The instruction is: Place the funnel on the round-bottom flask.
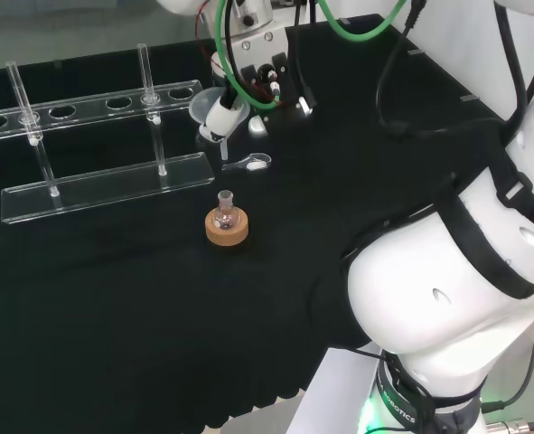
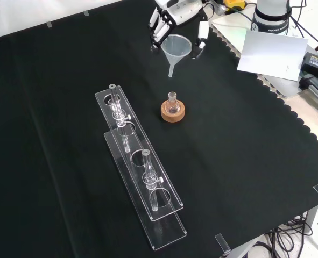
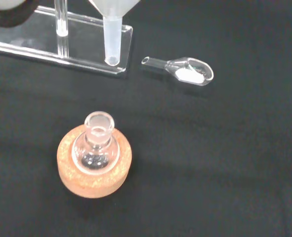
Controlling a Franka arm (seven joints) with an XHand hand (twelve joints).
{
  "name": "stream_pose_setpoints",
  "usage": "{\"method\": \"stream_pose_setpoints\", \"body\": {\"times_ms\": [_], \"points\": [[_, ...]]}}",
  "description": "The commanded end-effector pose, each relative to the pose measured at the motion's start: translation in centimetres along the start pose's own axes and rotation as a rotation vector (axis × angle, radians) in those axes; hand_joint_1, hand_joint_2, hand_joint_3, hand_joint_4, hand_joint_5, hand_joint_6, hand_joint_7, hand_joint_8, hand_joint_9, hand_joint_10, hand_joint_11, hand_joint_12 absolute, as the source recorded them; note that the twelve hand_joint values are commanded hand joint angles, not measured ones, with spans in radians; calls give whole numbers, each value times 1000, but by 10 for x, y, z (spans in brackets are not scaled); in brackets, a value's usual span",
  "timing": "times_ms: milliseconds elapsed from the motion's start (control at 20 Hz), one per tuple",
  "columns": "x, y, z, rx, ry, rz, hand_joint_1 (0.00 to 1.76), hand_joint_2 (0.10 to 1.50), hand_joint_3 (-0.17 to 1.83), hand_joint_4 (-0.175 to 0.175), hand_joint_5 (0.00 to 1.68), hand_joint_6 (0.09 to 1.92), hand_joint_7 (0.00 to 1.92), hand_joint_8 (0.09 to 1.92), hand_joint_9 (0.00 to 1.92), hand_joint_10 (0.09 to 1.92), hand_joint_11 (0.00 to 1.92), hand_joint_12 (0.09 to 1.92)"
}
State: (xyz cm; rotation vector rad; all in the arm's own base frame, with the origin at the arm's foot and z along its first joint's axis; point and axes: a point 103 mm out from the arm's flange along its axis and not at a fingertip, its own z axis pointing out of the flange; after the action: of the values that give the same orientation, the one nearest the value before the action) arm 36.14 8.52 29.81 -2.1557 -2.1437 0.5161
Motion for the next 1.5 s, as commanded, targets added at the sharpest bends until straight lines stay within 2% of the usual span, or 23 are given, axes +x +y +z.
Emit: {"method": "stream_pose_setpoints", "body": {"times_ms": [50,300,800,1500], "points": [[11,-1,16,4,-7,-11,720,765,521,-1,823,677,998,619,1262,305,806,1197],[17,2,29,7,-18,-32,722,764,522,-1,821,676,995,619,1258,303,806,1197],[8,15,51,26,-18,-28,731,763,523,0,819,676,981,619,1250,301,807,1197],[13,22,60,32,-15,-42,735,762,526,1,822,677,973,629,1247,303,808,1196]]}}
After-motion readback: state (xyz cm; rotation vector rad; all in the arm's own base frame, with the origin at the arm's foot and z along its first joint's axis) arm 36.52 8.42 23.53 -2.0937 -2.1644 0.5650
